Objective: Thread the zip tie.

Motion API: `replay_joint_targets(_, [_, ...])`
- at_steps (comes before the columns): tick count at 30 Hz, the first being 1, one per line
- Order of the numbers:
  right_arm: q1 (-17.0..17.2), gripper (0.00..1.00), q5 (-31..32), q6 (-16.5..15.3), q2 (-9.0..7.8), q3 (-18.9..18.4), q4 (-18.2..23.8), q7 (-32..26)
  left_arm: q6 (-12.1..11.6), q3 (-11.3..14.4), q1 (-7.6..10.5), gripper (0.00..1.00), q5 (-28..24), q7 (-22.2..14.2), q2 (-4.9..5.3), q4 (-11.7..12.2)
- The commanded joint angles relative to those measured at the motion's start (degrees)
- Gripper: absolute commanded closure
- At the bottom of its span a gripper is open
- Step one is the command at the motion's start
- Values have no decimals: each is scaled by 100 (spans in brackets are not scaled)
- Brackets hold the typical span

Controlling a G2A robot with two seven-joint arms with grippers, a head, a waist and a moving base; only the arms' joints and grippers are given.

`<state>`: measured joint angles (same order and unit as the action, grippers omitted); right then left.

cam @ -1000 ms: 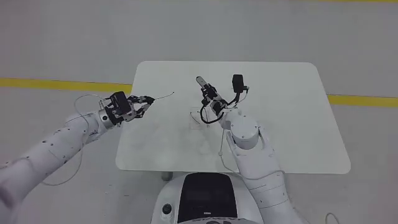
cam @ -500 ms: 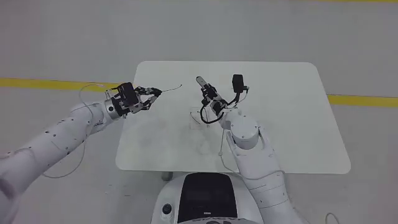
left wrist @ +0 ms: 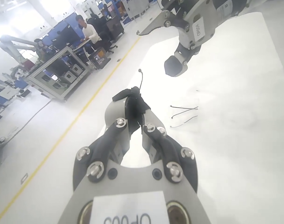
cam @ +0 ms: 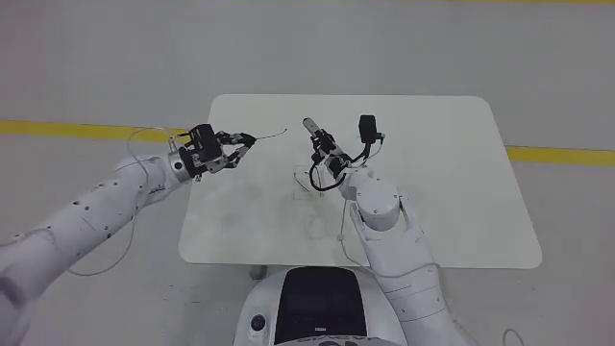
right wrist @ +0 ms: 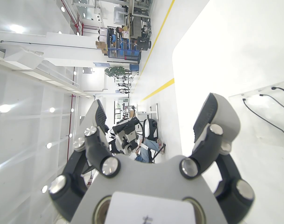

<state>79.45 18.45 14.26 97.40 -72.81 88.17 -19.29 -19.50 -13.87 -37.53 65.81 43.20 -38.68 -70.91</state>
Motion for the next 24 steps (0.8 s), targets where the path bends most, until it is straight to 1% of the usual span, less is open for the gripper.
replay_joint_targets(1, [0, 0, 0, 0, 0, 0, 0, 0, 1, 49, 40, 100, -185, -180, 2, -96])
replay_joint_targets(5, [0, 0, 0, 0, 0, 0, 0, 0, 1, 280, 231, 100, -598, -675, 25, -376])
replay_joint_targets(7, [0, 0, 0, 0, 0, 0, 0, 0, 1, 413, 350, 100, -849, -1037, 45, -555])
replay_joint_targets(9, [0, 0, 0, 0, 0, 0, 0, 0, 1, 413, 355, 100, -1168, -1373, 61, -719])
replay_joint_targets(10, [0, 0, 0, 0, 0, 0, 0, 0, 1, 413, 406, 100, -1264, -1569, 76, -815])
replay_joint_targets(12, [0, 0, 0, 0, 0, 0, 0, 0, 1, 413, 439, 100, -1496, -1775, 101, -906])
replay_joint_targets(15, [0, 0, 0, 0, 0, 0, 0, 0, 1, 413, 482, 100, -1808, -2069, 141, -1042])
replay_joint_targets(17, [0, 0, 0, 0, 0, 0, 0, 0, 1, 413, 501, 100, -1923, -2241, 171, -1103])
replay_joint_targets(20, [0, 0, 0, 0, 0, 0, 0, 0, 1, 413, 461, 100, -2092, -2372, 217, -1226])
replay_joint_targets(24, [0, 0, 0, 0, 0, 0, 0, 0, 1, 413, 422, 100, -2356, -2531, 291, -1331])
